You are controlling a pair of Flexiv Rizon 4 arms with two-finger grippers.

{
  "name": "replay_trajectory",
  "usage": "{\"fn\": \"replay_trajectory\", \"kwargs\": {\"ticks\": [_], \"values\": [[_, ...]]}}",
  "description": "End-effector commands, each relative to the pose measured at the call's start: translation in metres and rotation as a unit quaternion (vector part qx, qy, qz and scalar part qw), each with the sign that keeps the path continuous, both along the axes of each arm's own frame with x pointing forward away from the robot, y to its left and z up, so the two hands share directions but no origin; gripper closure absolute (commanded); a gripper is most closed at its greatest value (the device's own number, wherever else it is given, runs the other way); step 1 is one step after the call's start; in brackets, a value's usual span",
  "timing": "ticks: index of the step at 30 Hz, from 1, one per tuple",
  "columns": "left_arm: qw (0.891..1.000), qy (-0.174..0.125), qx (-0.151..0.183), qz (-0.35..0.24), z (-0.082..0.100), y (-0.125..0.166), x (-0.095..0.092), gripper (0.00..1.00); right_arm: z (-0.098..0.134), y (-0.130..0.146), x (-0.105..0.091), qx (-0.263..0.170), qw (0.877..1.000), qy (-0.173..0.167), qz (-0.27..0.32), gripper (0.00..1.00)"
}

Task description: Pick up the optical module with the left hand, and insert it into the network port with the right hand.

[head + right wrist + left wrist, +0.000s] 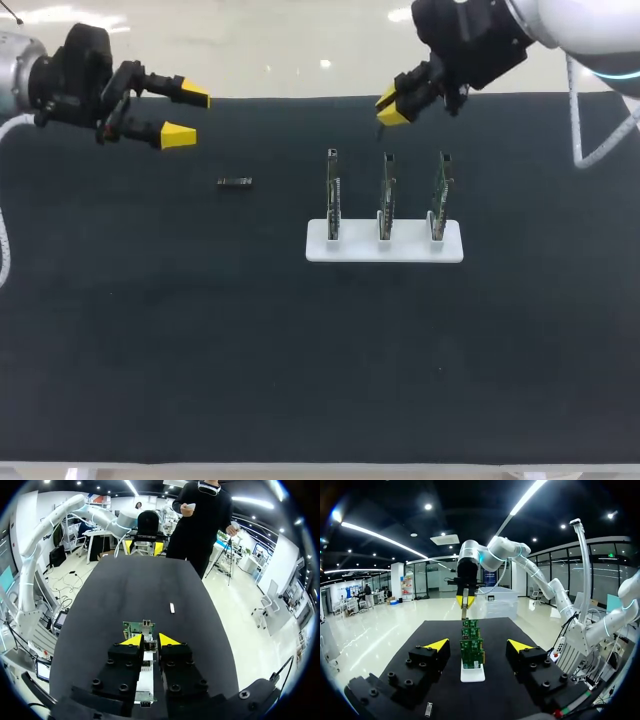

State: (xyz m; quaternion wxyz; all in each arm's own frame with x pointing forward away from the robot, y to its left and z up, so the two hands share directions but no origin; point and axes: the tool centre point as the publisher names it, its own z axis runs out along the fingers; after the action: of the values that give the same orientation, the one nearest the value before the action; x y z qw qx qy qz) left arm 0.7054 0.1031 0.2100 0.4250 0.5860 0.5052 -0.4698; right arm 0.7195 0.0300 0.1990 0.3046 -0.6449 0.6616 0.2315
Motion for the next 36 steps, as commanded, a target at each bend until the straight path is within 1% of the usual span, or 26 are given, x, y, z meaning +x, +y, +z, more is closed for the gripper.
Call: {"fn": "replay_trajectory", "kwargs": {"ticks": [1,11,13,14,16,17,18,21,23,24,25,26,27,29,31,32,33,34,36], "values": [[1.0,0.0,0.0,-0.001,0.0,0.0,0.001,0.0,-0.005,-0.004,-0.001,0.002,1.0,-0.001,0.001,1.0],[1.0,-0.002,0.001,-0.002,-0.001,0.0,0.0,0.0,-0.008,-0.006,-0.004,0.01,1.0,-0.002,0.0,1.0],[1.0,-0.003,0.022,0.008,-0.005,-0.001,-0.001,0.0,-0.008,-0.007,-0.004,0.012,1.0,-0.002,0.0,1.0],[1.0,0.002,0.026,0.006,-0.006,-0.001,-0.001,0.0,-0.009,-0.007,-0.004,0.012,1.0,-0.002,0.0,1.0],[0.999,0.002,0.043,0.013,-0.01,-0.001,-0.001,0.0,-0.009,-0.007,-0.005,0.012,1.0,-0.002,0.0,1.0],[0.999,0.009,0.051,0.013,-0.011,-0.002,0.0,0.0,-0.008,-0.007,-0.005,0.011,1.0,-0.002,0.0,1.0],[0.998,0.003,0.055,0.015,-0.012,-0.002,0.0,0.0,-0.008,-0.008,-0.005,0.011,1.0,-0.002,0.0,1.0],[0.997,0.009,0.076,0.019,-0.013,-0.002,0.0,0.0,-0.008,-0.009,-0.005,0.009,1.0,-0.002,0.002,1.0],[0.995,0.004,0.101,0.024,-0.014,-0.003,0.001,0.0,-0.007,-0.01,-0.005,0.009,1.0,-0.001,0.002,1.0],[0.994,0.01,0.104,0.026,-0.014,-0.004,0.001,0.0,-0.007,-0.01,-0.005,0.009,1.0,-0.001,0.002,1.0],[0.994,0.008,0.103,0.019,-0.014,-0.004,0.001,0.0,-0.007,-0.01,-0.005,0.008,1.0,-0.001,0.003,1.0],[0.994,0.013,0.111,0.02,-0.014,-0.004,0.001,0.0,-0.007,-0.01,-0.005,0.008,1.0,-0.001,0.003,1.0],[0.993,0.007,0.112,0.021,-0.014,-0.004,0.0,0.0,-0.007,-0.01,-0.005,0.008,1.0,-0.001,0.003,1.0],[0.992,0.009,0.121,0.022,-0.015,-0.003,0.0,0.0,-0.007,-0.011,-0.005,0.007,1.0,-0.001,0.003,1.0],[0.991,0.022,0.132,0.015,-0.017,-0.003,-0.001,0.0,-0.007,-0.011,-0.005,0.007,1.0,-0.001,0.004,1.0],[0.99,0.023,0.137,0.017,-0.017,-0.003,-0.001,0.0,-0.007,-0.011,-0.004,0.007,1.0,0.001,0.005,1.0],[0.988,0.037,0.147,0.011,-0.018,-0.003,-0.001,0.0,-0.007,-0.011,-0.004,0.006,1.0,0.001,0.004,1.0],[0.988,0.044,0.151,0.008,-0.019,-0.003,-0.002,0.0,-0.007,-0.012,-0.004,0.005,1.0,0.001,0.004,1.0],[0.988,0.044,0.151,0.008,-0.019,-0.003,-0.002,0.0,-0.007,-0.012,-0.004,0.004,1.0,0.002,0.004,1.0]]}}
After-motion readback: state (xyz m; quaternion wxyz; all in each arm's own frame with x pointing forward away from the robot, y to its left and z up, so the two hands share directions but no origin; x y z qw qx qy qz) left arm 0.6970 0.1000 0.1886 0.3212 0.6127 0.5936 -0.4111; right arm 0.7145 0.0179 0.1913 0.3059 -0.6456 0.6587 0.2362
